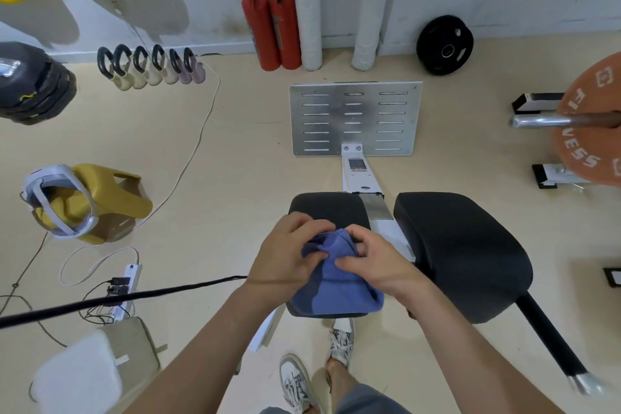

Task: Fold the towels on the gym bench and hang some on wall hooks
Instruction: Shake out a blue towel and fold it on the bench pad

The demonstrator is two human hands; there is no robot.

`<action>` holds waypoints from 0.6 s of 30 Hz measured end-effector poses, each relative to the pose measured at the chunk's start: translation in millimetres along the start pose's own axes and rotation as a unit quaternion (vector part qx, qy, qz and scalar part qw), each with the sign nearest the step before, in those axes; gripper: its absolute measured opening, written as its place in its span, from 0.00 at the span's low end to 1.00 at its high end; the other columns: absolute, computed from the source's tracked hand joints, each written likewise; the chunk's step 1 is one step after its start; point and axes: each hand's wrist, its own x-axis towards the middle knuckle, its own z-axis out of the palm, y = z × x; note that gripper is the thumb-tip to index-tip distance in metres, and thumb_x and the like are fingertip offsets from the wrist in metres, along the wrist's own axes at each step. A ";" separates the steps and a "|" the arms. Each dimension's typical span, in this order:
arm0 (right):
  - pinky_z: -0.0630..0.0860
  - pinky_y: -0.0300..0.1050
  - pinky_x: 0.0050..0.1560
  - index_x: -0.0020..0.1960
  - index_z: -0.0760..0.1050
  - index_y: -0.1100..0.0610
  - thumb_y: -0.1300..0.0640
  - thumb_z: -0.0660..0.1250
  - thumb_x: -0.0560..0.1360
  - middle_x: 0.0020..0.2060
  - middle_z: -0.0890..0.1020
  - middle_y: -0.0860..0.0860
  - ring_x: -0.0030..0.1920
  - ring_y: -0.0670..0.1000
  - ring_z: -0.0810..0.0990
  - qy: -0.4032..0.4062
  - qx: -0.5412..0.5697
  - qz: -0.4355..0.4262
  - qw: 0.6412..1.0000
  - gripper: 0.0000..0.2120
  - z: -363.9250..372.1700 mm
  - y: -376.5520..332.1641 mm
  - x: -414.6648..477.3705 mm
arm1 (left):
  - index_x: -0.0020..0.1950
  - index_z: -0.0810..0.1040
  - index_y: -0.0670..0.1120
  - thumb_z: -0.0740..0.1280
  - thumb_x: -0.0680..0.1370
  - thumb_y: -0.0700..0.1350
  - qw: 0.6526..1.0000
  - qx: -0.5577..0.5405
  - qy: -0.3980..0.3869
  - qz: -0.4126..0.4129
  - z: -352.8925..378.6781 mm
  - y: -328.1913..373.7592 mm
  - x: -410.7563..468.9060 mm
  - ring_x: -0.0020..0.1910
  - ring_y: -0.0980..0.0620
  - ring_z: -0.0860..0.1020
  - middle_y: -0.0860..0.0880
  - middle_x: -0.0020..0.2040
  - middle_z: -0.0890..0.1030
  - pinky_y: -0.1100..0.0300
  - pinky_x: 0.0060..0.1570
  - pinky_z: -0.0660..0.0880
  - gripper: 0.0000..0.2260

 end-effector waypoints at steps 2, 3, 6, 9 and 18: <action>0.71 0.42 0.36 0.49 0.73 0.56 0.64 0.67 0.73 0.33 0.76 0.54 0.35 0.49 0.73 0.008 -0.024 -0.011 1.000 0.07 2.1 -3.7 -1.4 | 0.57 0.76 0.55 0.71 0.68 0.40 0.998 0.053 0.006 0.046 -3.3 3.2 0.4 0.49 0.55 0.70 0.51 0.49 0.74 0.68 0.49 0.68 0.20; 0.71 0.41 0.35 0.48 0.73 0.54 0.64 0.68 0.73 0.32 0.75 0.52 0.34 0.48 0.72 0.012 -0.028 -0.016 0.999 0.07 2.7 -7.0 -2.8 | 0.55 0.77 0.53 0.70 0.68 0.39 0.995 0.068 0.017 0.067 -5.6 5.5 0.2 0.48 0.54 0.70 0.50 0.48 0.74 0.68 0.47 0.68 0.17; 0.67 0.38 0.32 0.48 0.74 0.55 0.63 0.68 0.73 0.27 0.73 0.45 0.30 0.43 0.69 0.007 -0.054 -0.044 0.998 0.06 3.9 -18.6 -6.4 | 0.45 0.79 0.48 0.69 0.69 0.42 0.995 0.060 0.012 0.080 -17.1 10.5 -0.8 0.48 0.54 0.70 0.50 0.48 0.75 0.69 0.45 0.67 0.06; 0.66 0.41 0.33 0.48 0.73 0.54 0.61 0.67 0.72 0.25 0.72 0.43 0.28 0.43 0.67 -0.004 -0.150 -0.064 0.987 0.07 8.0 -34.0 -10.3 | 0.44 0.78 0.48 0.69 0.68 0.47 0.998 -0.004 -0.048 0.040 -35.4 15.3 -1.8 0.50 0.56 0.71 0.52 0.50 0.76 0.72 0.49 0.67 0.06; 0.77 0.54 0.45 0.56 0.59 0.45 0.61 0.67 0.71 0.40 0.81 0.61 0.41 0.60 0.77 -0.037 -0.213 -0.123 0.969 0.22 47.3 -110.6 -30.9 | 0.37 0.81 0.56 0.76 0.61 0.52 0.975 -0.153 -0.138 -0.084 -117.7 26.5 -18.7 0.42 0.49 0.79 0.50 0.40 0.80 0.53 0.46 0.76 0.08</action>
